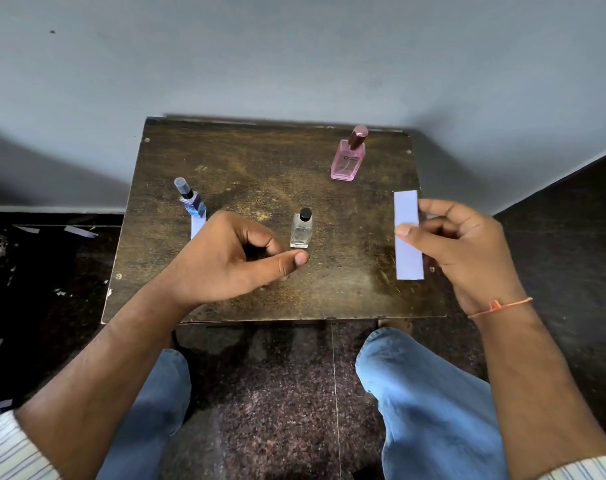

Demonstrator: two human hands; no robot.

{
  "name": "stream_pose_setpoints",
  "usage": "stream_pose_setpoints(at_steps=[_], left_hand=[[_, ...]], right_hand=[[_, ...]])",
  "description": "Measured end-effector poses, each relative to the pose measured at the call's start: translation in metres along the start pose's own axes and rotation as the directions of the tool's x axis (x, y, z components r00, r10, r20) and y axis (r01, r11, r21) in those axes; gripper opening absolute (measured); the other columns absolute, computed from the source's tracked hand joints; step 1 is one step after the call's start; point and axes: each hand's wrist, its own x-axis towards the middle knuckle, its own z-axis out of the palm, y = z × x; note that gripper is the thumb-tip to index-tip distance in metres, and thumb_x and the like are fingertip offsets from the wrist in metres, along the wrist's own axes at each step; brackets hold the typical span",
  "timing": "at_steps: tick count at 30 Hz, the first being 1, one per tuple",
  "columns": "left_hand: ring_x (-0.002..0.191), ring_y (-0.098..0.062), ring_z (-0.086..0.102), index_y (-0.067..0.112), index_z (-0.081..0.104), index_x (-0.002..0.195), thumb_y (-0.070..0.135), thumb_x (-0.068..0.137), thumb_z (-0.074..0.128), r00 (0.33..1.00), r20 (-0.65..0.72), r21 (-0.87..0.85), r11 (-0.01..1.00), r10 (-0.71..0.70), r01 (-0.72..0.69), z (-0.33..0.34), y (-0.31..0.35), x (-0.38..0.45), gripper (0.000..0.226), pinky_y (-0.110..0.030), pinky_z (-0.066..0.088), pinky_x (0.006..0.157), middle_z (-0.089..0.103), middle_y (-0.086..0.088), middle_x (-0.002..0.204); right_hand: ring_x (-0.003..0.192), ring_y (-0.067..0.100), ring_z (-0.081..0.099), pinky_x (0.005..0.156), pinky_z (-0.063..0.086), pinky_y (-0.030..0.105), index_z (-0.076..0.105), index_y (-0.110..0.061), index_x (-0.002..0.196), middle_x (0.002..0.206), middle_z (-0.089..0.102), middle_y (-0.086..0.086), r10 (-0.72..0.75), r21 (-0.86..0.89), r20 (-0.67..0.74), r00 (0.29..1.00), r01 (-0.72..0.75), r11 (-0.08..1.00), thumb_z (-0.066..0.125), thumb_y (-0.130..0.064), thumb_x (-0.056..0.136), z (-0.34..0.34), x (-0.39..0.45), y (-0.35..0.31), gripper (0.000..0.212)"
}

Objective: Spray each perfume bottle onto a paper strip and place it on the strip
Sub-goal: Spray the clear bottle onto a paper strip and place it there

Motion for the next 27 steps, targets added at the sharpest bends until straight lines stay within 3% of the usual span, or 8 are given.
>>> stream_pose_setpoints(at_steps=[4, 6, 9, 10, 13, 17, 24, 27], left_hand=[[0.063, -0.052, 0.065, 0.014, 0.085, 0.077, 0.040, 0.091, 0.081, 0.997, 0.032, -0.112, 0.991, -0.070, 0.073, -0.006, 0.002, 0.001, 0.030, -0.060, 0.053, 0.058, 0.080, -0.007, 0.071], [0.069, -0.051, 0.069, 0.013, 0.088, 0.090, 0.035, 0.092, 0.086, 0.993, 0.068, -0.146, 0.984, -0.093, 0.102, -0.009, 0.004, 0.001, 0.022, -0.064, 0.055, 0.064, 0.084, -0.006, 0.081], [0.077, -0.020, 0.080, 0.010, 0.087, 0.105, 0.026, 0.085, 0.085, 0.985, 0.098, -0.164, 0.974, -0.145, 0.159, -0.010, 0.007, 0.001, 0.025, -0.039, 0.063, 0.071, 0.086, 0.000, 0.091], [0.083, -0.018, 0.082, 0.010, 0.086, 0.107, 0.025, 0.085, 0.085, 0.983, 0.107, -0.156, 0.974, -0.149, 0.164, -0.010, 0.006, 0.001, 0.027, -0.033, 0.064, 0.075, 0.086, 0.001, 0.093], [0.097, -0.020, 0.083, 0.010, 0.085, 0.111, 0.023, 0.087, 0.083, 0.982, 0.148, -0.151, 0.978, -0.120, 0.142, -0.008, 0.004, 0.000, 0.027, -0.032, 0.065, 0.090, 0.087, 0.002, 0.102], [0.088, -0.003, 0.079, 0.006, 0.084, 0.113, 0.014, 0.088, 0.081, 0.979, 0.161, -0.219, 0.963, -0.122, 0.156, -0.007, 0.002, -0.001, 0.027, -0.017, 0.059, 0.081, 0.086, 0.002, 0.105], [0.105, -0.006, 0.079, -0.001, 0.077, 0.123, 0.009, 0.091, 0.077, 0.981, 0.180, -0.268, 0.955, -0.078, 0.125, -0.007, -0.002, -0.001, 0.033, -0.019, 0.059, 0.092, 0.083, -0.003, 0.117], [0.110, -0.014, 0.080, -0.001, 0.075, 0.125, 0.009, 0.092, 0.076, 0.982, 0.186, -0.278, 0.957, -0.038, 0.090, -0.005, -0.003, 0.000, 0.035, -0.024, 0.060, 0.096, 0.083, -0.006, 0.120]], right_hand=[[0.078, 0.014, 0.070, 0.080, 0.061, 0.028, 0.078, -0.017, 0.109, 0.074, 0.075, -0.004, 0.000, 0.194, 0.181, 0.983, -0.035, 0.980, 0.090, -0.018, 0.066, 0.038, -0.014, -0.010, 0.045], [0.077, 0.015, 0.070, 0.081, 0.061, 0.029, 0.079, -0.015, 0.105, 0.075, 0.075, 0.000, 0.003, 0.233, 0.244, 0.970, -0.062, 0.970, 0.091, -0.022, 0.062, 0.051, -0.021, -0.013, 0.045], [0.071, 0.011, 0.072, 0.074, 0.062, 0.025, 0.080, -0.016, 0.098, 0.073, 0.077, -0.001, 0.000, 0.285, 0.295, 0.955, -0.088, 0.954, 0.089, -0.021, 0.062, 0.063, -0.028, -0.018, 0.038], [0.069, 0.010, 0.073, 0.072, 0.062, 0.024, 0.079, -0.015, 0.097, 0.073, 0.078, 0.000, 0.004, 0.296, 0.308, 0.952, -0.100, 0.950, 0.088, -0.018, 0.063, 0.067, -0.030, -0.020, 0.035], [0.071, 0.014, 0.077, 0.070, 0.063, 0.026, 0.078, -0.011, 0.093, 0.076, 0.081, 0.005, 0.017, 0.298, 0.342, 0.940, -0.125, 0.946, 0.086, -0.014, 0.066, 0.074, -0.035, -0.025, 0.028], [0.072, 0.018, 0.079, 0.071, 0.065, 0.029, 0.079, -0.014, 0.088, 0.078, 0.081, 0.008, 0.033, 0.288, 0.372, 0.928, -0.149, 0.946, 0.088, -0.015, 0.064, 0.082, -0.039, -0.029, 0.025], [0.069, 0.016, 0.078, 0.067, 0.063, 0.030, 0.082, -0.019, 0.081, 0.075, 0.080, 0.005, 0.087, 0.362, 0.416, 0.905, -0.253, 0.897, 0.089, -0.019, 0.057, 0.086, -0.042, -0.032, 0.025], [0.072, 0.016, 0.078, 0.075, 0.058, 0.037, 0.084, -0.025, 0.081, 0.079, 0.081, 0.003, 0.110, 0.353, 0.434, 0.894, -0.281, 0.892, 0.089, -0.023, 0.056, 0.085, -0.041, -0.032, 0.026]])
